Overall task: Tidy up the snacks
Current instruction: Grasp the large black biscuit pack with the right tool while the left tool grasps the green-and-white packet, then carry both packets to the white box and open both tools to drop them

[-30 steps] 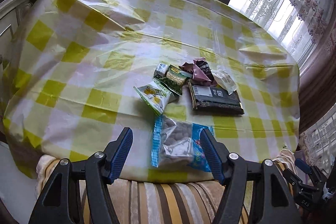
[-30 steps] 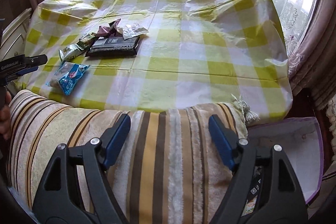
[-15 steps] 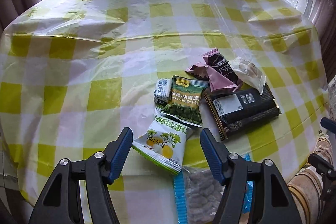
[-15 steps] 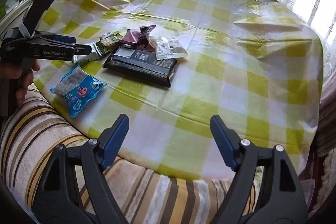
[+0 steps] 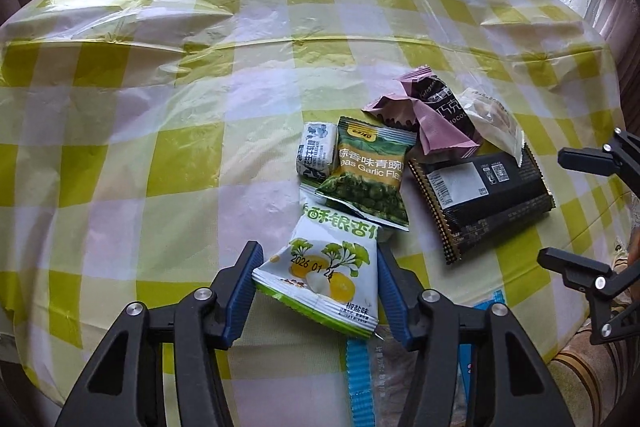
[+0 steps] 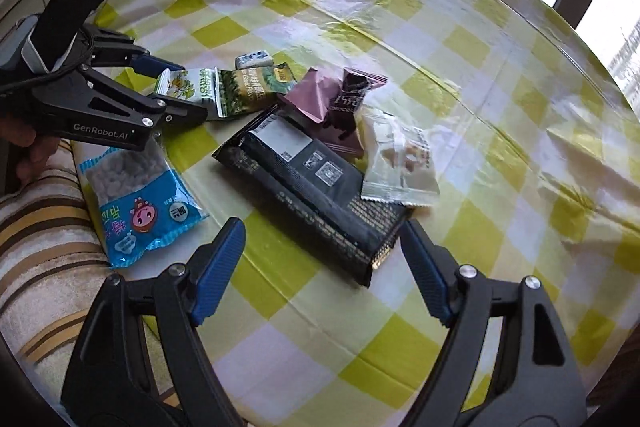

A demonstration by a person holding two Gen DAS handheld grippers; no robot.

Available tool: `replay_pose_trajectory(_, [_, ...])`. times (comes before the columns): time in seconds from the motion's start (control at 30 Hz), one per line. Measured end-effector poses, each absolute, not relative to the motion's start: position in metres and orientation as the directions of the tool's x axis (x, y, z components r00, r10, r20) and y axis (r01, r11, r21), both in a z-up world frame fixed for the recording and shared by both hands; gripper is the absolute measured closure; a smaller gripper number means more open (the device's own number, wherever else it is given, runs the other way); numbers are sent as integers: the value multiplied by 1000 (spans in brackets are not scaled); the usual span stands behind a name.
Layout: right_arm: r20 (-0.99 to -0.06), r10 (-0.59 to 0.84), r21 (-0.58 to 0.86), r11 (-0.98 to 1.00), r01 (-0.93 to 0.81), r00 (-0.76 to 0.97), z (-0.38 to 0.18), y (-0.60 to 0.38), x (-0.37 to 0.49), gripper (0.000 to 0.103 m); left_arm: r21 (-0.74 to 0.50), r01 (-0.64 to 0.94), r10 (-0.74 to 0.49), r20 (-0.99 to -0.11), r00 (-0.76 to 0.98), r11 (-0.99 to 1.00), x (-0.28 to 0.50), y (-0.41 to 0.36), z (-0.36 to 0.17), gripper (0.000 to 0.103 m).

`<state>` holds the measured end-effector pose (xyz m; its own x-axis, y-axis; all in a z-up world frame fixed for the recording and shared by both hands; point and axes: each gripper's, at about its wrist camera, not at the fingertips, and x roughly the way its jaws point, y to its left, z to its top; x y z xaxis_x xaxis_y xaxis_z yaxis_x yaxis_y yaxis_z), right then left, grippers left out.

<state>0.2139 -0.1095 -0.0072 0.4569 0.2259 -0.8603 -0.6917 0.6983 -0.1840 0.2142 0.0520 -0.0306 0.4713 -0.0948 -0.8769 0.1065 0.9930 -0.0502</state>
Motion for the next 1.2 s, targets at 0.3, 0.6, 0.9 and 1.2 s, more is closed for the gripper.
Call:
replay_pose_trajectory(0.3, [-901, 280, -141, 534, -834, 332, -17, -78, 243, 21, -74, 98, -113, -865, 489, 992, 211, 55, -30, 47])
replay_pose_trajectory(0.6, [-930, 251, -78, 579, -812, 268, -35, -78, 266, 23, -93, 90, -126, -858, 497, 992, 211, 58, -30, 47])
replay_pose_trajectory(0.9, [-899, 247, 27, 854, -519, 360, -35, -102, 268, 31, -105, 72, -127, -856, 502, 992, 210, 61, -30, 47])
replay_pose_trajectory(1.2, [-861, 221, 63, 940, -335, 457, -31, -114, 239, 44, -115, 8, -102, -847, 522, 993, 206, 72, -28, 49])
